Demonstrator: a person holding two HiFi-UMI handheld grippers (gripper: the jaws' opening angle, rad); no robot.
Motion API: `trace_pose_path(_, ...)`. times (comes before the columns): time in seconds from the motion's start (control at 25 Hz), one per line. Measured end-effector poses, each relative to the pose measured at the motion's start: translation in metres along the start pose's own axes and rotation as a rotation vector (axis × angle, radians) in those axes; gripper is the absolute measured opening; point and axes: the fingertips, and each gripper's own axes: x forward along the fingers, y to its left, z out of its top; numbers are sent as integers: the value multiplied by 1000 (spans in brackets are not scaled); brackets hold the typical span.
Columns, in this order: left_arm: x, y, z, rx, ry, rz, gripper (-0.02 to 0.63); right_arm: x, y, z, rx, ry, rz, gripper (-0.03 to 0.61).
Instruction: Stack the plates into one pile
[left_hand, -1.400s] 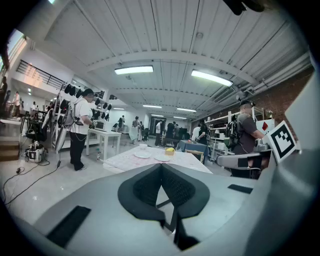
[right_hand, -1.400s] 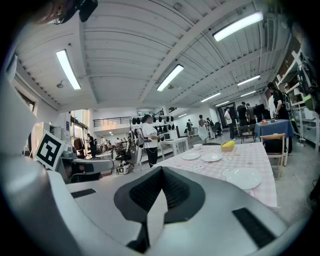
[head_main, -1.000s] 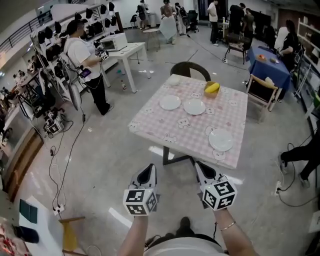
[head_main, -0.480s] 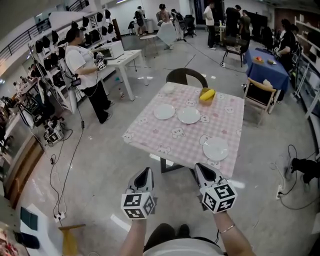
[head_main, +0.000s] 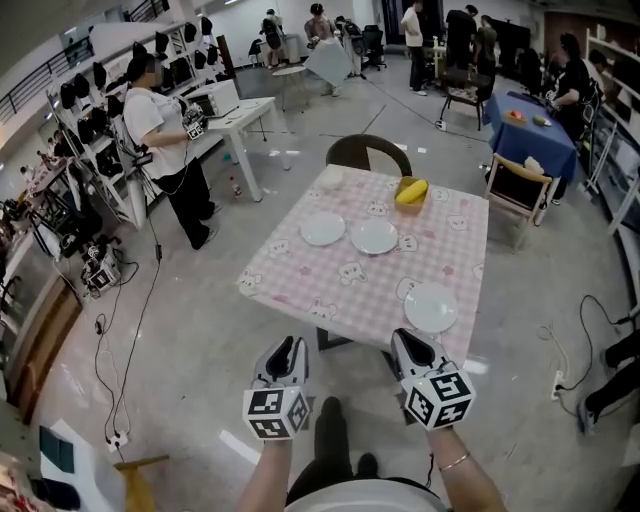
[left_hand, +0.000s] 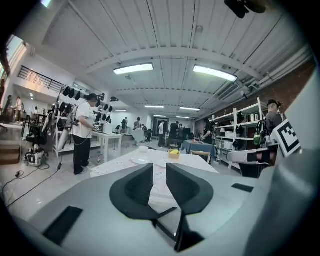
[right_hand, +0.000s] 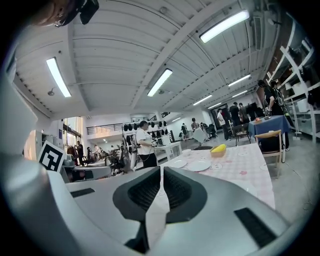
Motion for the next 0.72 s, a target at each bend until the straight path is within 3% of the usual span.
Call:
trace_pose_path(0.36,90,42,7,2,15,-22,91,88,-32,4,31,22,-11,101)
trace_pose_path(0.72,189,98,26,5,45,-69,98,185,-59,23,57,24,-65,133)
